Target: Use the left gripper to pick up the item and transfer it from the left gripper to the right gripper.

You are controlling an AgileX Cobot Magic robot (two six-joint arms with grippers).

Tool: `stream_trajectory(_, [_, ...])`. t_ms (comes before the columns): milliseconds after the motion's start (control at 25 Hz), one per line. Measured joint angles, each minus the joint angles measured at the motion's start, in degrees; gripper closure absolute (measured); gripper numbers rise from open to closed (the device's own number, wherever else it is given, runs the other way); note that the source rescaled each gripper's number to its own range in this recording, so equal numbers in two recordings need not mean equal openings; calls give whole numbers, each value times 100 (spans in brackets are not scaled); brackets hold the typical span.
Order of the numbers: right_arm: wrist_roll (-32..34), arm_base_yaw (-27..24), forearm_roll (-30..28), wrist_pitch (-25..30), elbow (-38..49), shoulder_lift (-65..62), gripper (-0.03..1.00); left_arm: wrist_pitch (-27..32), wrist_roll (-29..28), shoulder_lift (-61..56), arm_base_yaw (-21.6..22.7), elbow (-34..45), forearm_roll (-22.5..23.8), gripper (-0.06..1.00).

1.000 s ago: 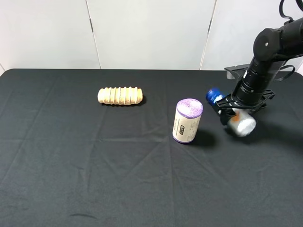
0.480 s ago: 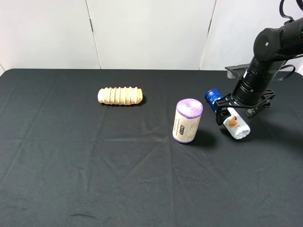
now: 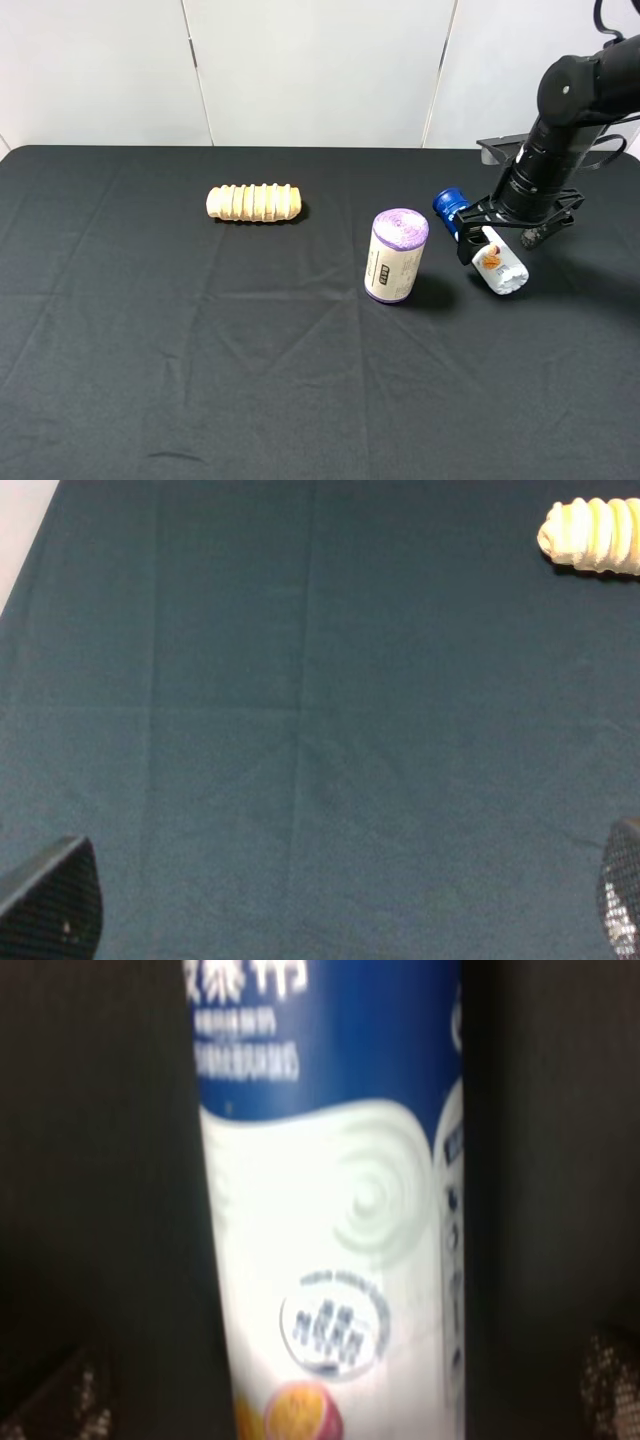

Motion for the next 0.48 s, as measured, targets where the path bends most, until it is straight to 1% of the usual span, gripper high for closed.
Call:
stream_trajectory(160, [33, 0, 0, 121, 0, -404, -3, 0, 0, 0, 0, 0, 0, -5])
stream_trajectory(240, [99, 0, 0, 266, 0, -675, -3, 0, 0, 0, 0, 0, 0, -5])
stream_trajectory(480, [178, 0, 0, 903, 0, -1569, -3, 0, 0, 0, 0, 0, 0, -5])
